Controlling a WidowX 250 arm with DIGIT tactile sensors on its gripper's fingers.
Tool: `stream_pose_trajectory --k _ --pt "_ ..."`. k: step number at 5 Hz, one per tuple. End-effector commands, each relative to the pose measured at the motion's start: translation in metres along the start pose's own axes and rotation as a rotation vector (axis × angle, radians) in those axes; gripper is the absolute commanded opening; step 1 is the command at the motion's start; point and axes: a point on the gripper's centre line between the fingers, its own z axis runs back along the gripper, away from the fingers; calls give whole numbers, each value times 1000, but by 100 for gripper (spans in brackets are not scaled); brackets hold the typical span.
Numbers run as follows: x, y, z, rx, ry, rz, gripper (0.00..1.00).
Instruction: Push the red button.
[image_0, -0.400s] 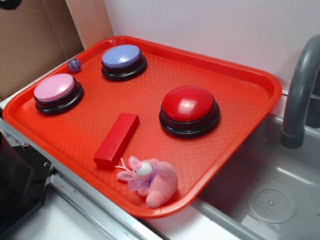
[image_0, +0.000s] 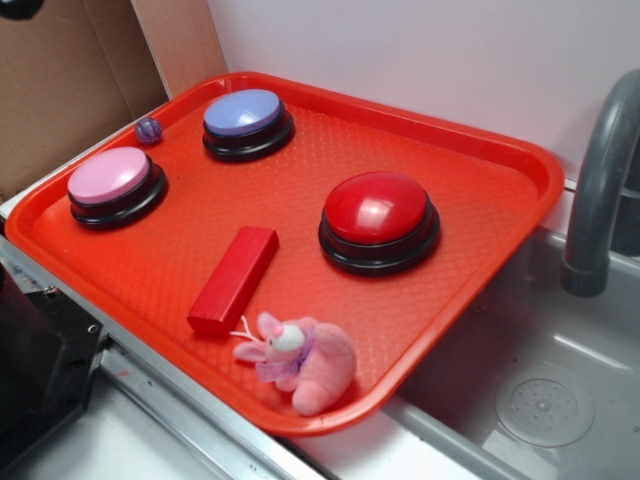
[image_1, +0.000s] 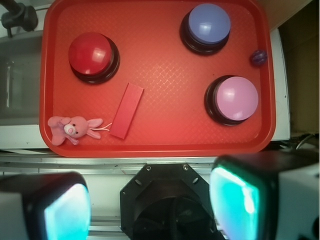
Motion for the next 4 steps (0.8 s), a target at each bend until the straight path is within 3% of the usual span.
stream_pose_trajectory --k 1,2,3,4 --pt "82 -95 -76 -6 -119 -377 100" --pt "96 -115 -109 42 -89 -421 100" --pt "111 -108 -136 13 -84 -401 100" --pt "123 -97 -156 30 -47 -372 100"
